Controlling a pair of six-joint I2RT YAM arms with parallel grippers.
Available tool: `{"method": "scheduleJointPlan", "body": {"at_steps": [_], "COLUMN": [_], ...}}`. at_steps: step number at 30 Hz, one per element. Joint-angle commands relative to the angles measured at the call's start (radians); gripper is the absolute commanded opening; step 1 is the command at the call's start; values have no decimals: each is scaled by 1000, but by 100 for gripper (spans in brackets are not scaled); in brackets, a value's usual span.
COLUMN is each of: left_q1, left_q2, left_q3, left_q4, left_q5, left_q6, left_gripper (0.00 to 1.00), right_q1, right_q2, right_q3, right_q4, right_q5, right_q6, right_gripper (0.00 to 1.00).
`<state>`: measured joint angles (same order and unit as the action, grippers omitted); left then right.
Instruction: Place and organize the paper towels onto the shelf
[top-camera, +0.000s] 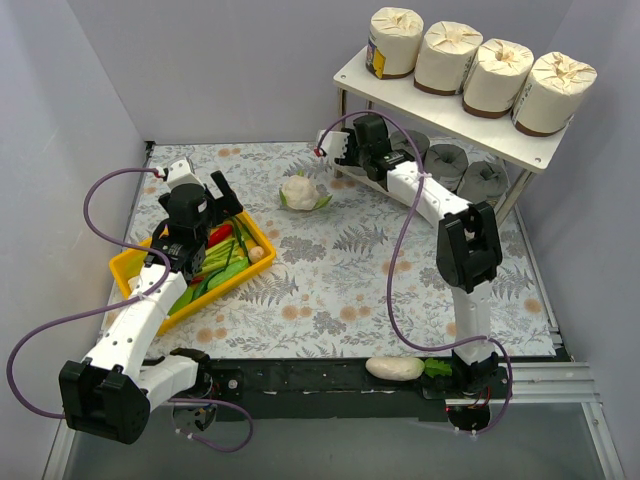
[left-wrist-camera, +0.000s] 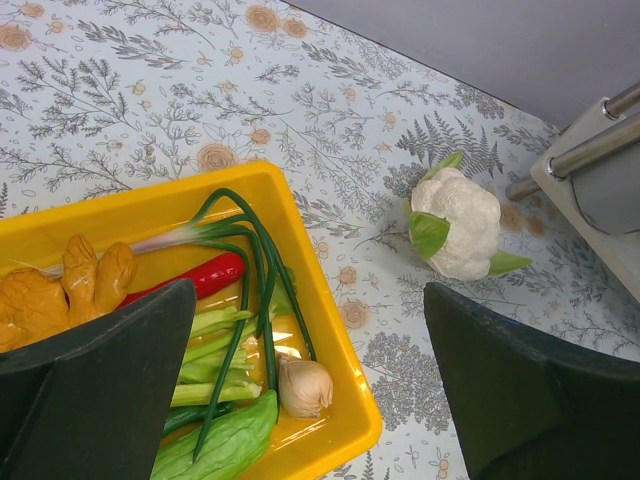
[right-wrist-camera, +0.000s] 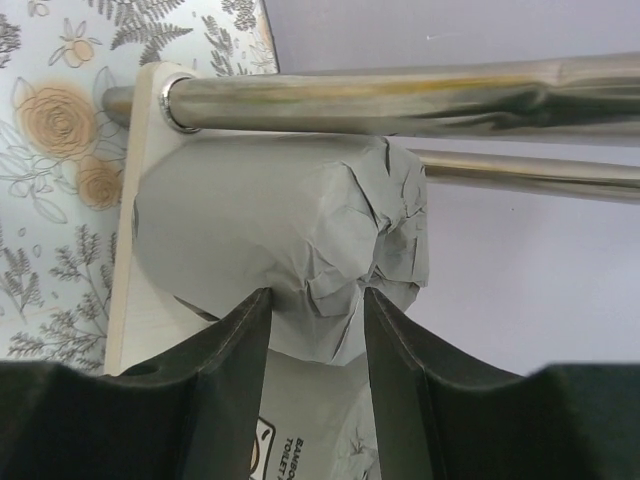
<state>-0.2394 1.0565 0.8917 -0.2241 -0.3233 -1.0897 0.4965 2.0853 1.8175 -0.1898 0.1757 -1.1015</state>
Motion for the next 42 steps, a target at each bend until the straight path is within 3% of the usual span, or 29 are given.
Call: {"method": "scheduleJointPlan", "body": {"at_steps": [1,22,32,39,42], "left_q1": [-3,-3,-3,-3,-14], "left_q2": [-27,-24,-32,-84,-121], "left_q3": [1,0,1,-33,-51], "left_q4": [12,14,23,104,152], "left_q5": [1,21,44,255,371], "left_q6": [2,-3,7,51,65], "left_gripper": [98,98,98,98,98], "right_q1": [-12,-15,14,131,204], "right_q2": [32,81,-117,-358,-496], "right_q3": [19,16,-93,-325,-434], "right_q4": [110,248,236,227,199], "right_q5": [57,196,91,85,93], "right_q6": [-29,-11,107,313,481], "right_gripper": [50,51,65,77,79]}}
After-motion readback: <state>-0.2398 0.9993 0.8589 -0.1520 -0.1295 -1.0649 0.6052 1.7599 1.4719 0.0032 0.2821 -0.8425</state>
